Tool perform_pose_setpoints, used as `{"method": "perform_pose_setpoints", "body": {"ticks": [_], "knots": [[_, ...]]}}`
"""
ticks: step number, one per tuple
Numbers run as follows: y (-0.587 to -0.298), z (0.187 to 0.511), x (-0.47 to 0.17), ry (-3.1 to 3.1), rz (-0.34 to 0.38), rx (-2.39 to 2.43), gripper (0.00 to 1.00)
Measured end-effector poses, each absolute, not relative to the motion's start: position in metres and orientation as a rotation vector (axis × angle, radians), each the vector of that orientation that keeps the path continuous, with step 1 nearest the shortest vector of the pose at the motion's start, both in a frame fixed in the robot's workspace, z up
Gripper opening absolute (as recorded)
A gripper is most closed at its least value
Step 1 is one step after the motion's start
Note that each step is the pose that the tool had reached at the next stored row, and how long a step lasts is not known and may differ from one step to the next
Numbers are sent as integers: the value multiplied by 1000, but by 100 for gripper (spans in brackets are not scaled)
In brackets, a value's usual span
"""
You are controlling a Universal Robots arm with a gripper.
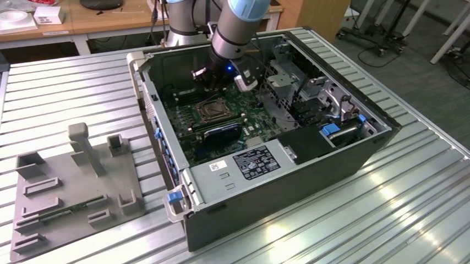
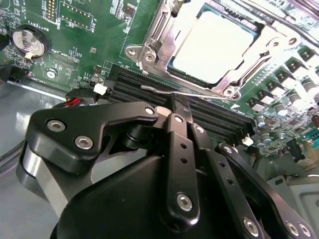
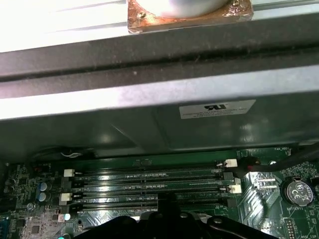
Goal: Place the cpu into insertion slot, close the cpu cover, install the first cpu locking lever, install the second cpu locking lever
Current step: 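Install the first cpu locking lever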
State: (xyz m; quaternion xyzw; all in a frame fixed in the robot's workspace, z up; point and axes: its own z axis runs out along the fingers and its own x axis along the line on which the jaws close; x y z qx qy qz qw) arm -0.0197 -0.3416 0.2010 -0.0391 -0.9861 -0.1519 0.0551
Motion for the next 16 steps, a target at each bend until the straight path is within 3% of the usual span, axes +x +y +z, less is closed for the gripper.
{"method": "perform_pose_setpoints", "body": {"ticks": [16], "knots": [[-344, 195, -19, -2994, -461, -124, 11]]}}
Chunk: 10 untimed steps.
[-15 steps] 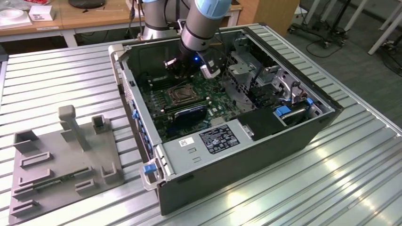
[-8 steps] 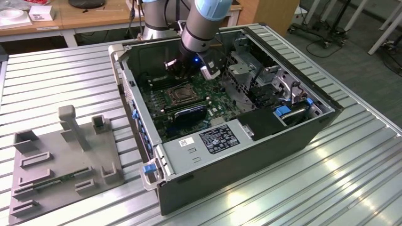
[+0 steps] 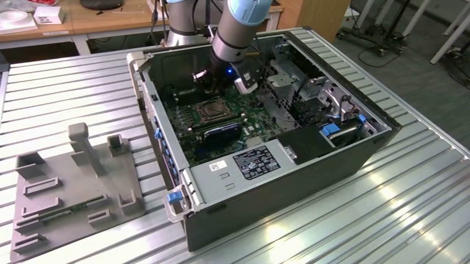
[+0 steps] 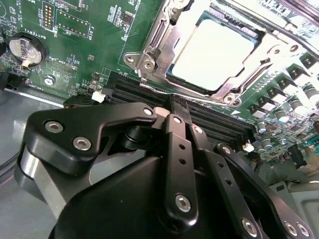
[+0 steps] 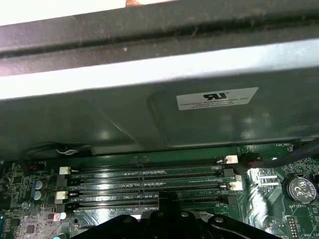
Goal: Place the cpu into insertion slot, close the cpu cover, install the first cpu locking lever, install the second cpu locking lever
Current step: 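Install the first cpu locking lever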
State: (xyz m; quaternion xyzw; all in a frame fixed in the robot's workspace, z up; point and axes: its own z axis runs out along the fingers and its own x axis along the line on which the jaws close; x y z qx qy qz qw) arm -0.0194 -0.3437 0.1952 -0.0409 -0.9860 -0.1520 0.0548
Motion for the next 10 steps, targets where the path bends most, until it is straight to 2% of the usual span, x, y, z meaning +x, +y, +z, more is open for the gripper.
{"method": "perform_pose_setpoints", "body": {"ticks": [10], "knots": [[-345, 194, -19, -2994, -462, -124, 11]]}}
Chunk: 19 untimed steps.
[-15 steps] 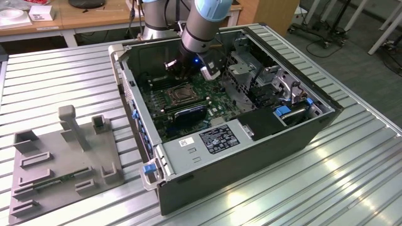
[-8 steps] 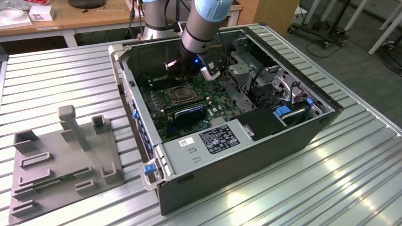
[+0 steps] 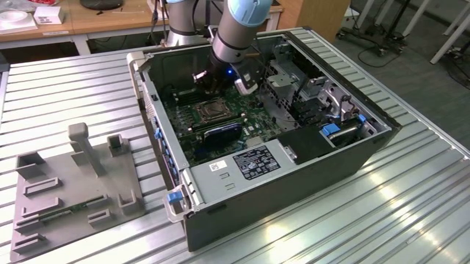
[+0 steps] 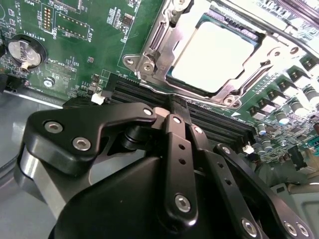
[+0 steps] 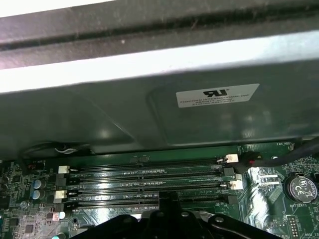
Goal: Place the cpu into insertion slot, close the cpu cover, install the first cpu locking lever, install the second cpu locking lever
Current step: 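Install the first cpu locking lever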
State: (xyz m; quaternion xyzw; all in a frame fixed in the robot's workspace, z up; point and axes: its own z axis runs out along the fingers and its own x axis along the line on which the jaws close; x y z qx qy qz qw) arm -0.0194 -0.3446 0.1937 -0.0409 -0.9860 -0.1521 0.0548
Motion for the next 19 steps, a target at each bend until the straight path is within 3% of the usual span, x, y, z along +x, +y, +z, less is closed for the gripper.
{"method": "perform_pose_setpoints", "body": {"ticks": [19], "knots": [[-346, 191, -19, -2994, -463, -124, 11]]}}
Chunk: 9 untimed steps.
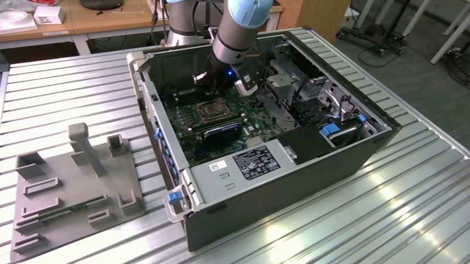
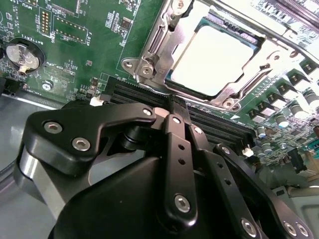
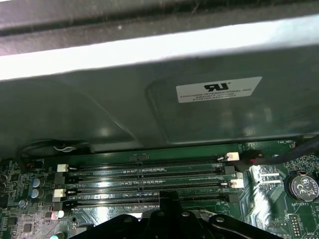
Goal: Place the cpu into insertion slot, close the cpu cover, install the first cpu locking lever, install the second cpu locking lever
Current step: 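Install the first cpu locking lever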
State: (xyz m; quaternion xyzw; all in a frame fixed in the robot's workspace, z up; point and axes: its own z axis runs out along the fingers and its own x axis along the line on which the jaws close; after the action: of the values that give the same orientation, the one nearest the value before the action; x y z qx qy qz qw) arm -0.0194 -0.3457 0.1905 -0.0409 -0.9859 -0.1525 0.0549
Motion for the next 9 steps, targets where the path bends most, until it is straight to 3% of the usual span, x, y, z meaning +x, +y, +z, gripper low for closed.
{"method": "perform_pose_setpoints", "body": {"ticks": [9], "knots": [[-346, 190, -19, -2993, -465, -124, 11]]}}
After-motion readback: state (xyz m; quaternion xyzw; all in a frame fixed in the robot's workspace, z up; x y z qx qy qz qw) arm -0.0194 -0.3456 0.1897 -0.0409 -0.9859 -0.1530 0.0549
